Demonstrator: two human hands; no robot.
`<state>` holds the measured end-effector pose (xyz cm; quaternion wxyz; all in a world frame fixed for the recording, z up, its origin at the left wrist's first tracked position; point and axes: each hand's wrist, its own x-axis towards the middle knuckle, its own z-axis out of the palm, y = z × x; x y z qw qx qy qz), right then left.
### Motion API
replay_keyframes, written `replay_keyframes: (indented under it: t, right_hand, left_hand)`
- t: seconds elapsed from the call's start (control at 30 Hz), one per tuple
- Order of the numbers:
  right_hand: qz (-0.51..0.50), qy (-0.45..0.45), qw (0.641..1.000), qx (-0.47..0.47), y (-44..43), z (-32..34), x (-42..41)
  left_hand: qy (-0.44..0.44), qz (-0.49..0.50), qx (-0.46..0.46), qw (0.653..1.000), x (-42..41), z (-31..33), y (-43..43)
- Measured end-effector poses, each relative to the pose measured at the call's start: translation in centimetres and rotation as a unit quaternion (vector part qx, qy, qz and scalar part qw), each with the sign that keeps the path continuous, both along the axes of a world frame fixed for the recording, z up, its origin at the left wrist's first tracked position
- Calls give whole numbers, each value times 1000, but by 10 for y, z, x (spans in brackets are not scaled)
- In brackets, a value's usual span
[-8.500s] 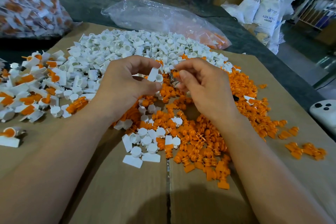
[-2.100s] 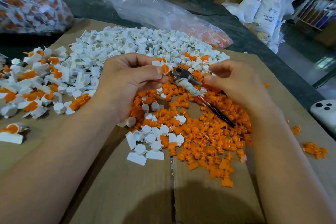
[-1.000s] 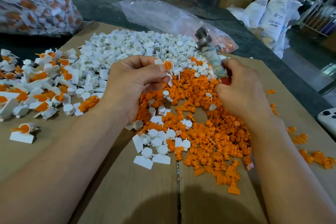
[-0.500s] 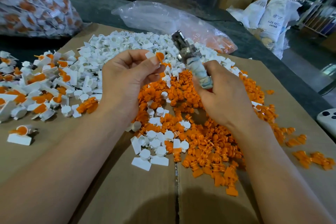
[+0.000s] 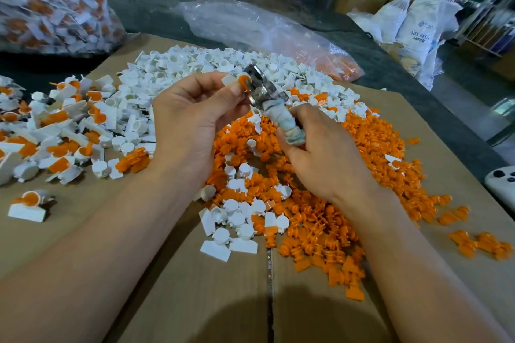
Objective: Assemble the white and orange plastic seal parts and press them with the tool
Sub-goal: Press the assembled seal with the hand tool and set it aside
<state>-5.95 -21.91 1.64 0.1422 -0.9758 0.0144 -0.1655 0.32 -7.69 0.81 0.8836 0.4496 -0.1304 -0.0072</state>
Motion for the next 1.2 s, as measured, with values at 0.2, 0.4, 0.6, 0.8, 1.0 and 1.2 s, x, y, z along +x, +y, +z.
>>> replay_keyframes:
  t: [0.2,0.4,0.6,0.8,1.0,1.2]
  right_hand:
    - [3,-8,1000,-18,4,1,-2]
    - [8,-31,998,-59,5,3,-2]
    - [30,9,999,7,3,-1,-1]
    - [59,37,996,53,4,-1,0]
    - [72,55,992,85,6,0,-1]
    - [65,60,993,76,7,-1,1]
  left_hand:
    - [0,-8,10,1000,-2,-1,-1]
    - [-5,5,23,1000,-3,0,0]
    - [4,19,34,999,-2,-1,-1]
    - [0,12,26,1000,-1,-1,0]
    - [-11,18,42,999,-2,-1,2]
    - [-9,29,47,998,-2,-1,1]
